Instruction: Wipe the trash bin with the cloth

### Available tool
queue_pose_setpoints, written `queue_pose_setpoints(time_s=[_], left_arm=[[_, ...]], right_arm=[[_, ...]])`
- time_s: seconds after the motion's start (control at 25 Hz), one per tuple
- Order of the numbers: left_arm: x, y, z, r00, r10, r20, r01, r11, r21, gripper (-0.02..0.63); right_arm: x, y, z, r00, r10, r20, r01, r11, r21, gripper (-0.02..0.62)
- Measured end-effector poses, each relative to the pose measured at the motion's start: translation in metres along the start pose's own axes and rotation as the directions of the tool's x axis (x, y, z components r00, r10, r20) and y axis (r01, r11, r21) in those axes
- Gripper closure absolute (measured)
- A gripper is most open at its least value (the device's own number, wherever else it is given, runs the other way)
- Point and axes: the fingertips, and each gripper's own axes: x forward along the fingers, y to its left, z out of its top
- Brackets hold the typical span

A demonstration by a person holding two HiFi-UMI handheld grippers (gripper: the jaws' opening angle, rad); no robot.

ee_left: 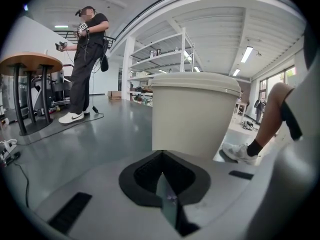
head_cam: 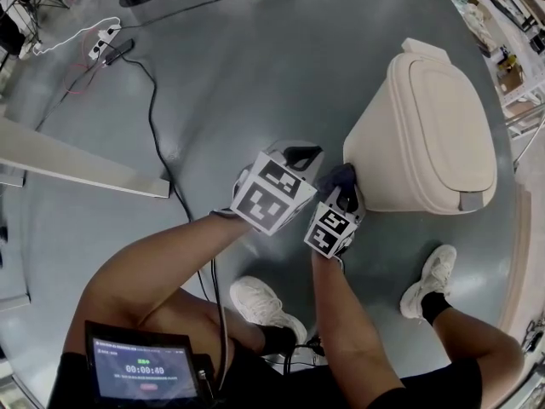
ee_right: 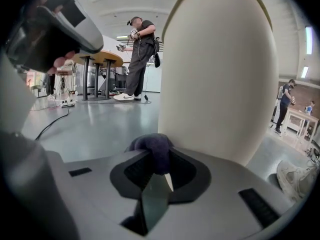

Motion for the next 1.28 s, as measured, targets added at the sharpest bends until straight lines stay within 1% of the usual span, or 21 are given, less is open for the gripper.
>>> queue_pose_setpoints(time_s=[0.08,0.16,0.24,0.32,0.4,0.44,0.56,0.76,0.96,1.08,1.16,1.28], left_arm=[[-0.002,0.003,0.000,1.000,0.009,0.000,-0.009,1.000,0.001,0.609],[-0.001,0.004,-0.001,1.000,0.014,-0.002,-0.014,1.000,0.002,0.609],[0.000,0.005,-0.002,1.000,0.016,-0.006,-0.017,1.000,-0.009,0.609],[0.000,0.005,-0.003,1.000,0.008,-0.015,-0.008,0.999,-0.053,0.609],[-0.003,0.006,-0.001,1.000,0.001,-0.013,-0.002,0.995,-0.101,0.609],[-0.004,0.007,0.001,1.000,0.002,-0.007,-0.003,0.994,-0.112,0.609],[-0.005,0.009,0.007,1.000,0.013,0.010,-0.011,0.993,-0.116,0.609],[-0.005,0.012,0.014,0.999,0.031,0.028,-0.027,0.991,-0.132,0.609],[-0.007,0.014,0.017,0.998,0.050,0.048,-0.045,0.994,-0.101,0.609],[-0.006,0.008,0.021,0.998,0.031,0.063,-0.026,0.997,-0.075,0.609],[-0.005,0.003,0.024,0.997,0.018,0.072,-0.013,0.998,-0.063,0.609],[-0.004,0.001,0.028,0.997,0.020,0.077,-0.017,0.999,-0.039,0.609]], right_arm=[[-0.002,0.001,0.000,1.000,-0.003,-0.006,0.003,1.000,-0.003,0.529],[-0.007,0.000,0.007,1.000,-0.001,0.016,0.001,1.000,0.016,0.529],[-0.014,0.000,0.019,0.998,0.005,0.060,-0.007,1.000,0.028,0.529],[-0.024,0.003,0.040,0.992,0.015,0.124,-0.020,0.999,0.038,0.529],[-0.035,0.006,0.066,0.981,0.014,0.191,-0.026,0.998,0.062,0.529],[-0.040,0.005,0.079,0.975,0.007,0.221,-0.025,0.996,0.081,0.529],[-0.053,0.000,0.119,0.956,-0.013,0.294,-0.026,0.991,0.129,0.529],[-0.070,-0.007,0.170,0.920,-0.040,0.390,-0.022,0.988,0.153,0.529],[-0.080,-0.013,0.199,0.891,-0.067,0.449,-0.015,0.984,0.176,0.529],[-0.083,-0.018,0.211,0.877,-0.082,0.474,-0.007,0.983,0.183,0.529],[-0.080,-0.020,0.213,0.878,-0.090,0.470,0.000,0.982,0.187,0.529],[-0.073,-0.020,0.210,0.887,-0.092,0.452,0.013,0.985,0.174,0.529]])
